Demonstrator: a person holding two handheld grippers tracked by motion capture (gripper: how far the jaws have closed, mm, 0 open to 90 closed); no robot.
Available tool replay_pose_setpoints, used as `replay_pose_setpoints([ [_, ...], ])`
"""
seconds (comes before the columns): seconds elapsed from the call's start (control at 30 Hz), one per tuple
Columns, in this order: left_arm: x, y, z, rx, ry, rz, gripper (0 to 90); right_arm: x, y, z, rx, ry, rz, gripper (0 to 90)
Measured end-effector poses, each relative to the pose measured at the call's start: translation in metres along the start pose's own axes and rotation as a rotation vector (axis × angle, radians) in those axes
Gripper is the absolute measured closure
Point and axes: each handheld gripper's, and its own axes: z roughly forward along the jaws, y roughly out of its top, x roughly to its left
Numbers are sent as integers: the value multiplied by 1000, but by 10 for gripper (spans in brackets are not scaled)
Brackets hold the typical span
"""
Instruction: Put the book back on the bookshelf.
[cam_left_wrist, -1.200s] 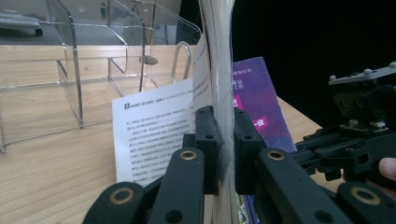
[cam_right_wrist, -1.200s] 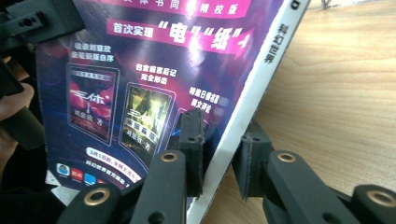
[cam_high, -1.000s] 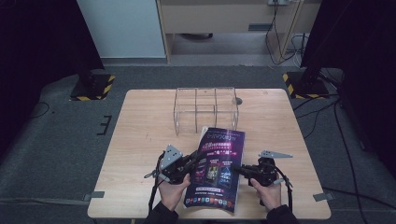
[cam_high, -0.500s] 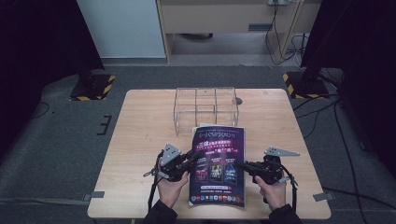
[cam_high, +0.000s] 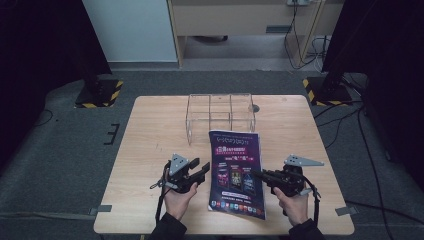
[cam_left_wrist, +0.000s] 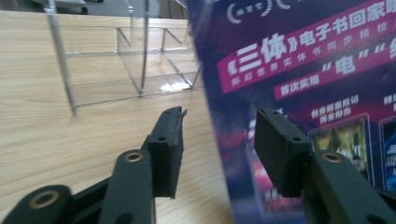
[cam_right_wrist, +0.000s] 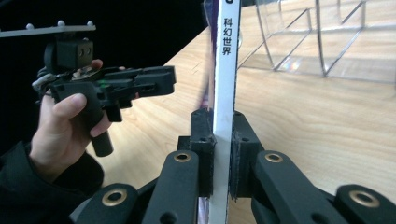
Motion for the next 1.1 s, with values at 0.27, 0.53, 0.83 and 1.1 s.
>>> replay_pose_setpoints([
  [0.27,12,-5,-6,15,72,4,422,0,11,-8,-42,-19,-4,831],
  [0.53,36,-23,-21,67,159,6,348,1,30,-13,-103,-48,-17,831],
  [0.83,57,-34,-30,136,248,-4,278,7,47,-18,-145,-94,-61,831],
  [1.1,73,-45,-35,197,351,24,218,8,59,-23,-182,-137,-82,831],
])
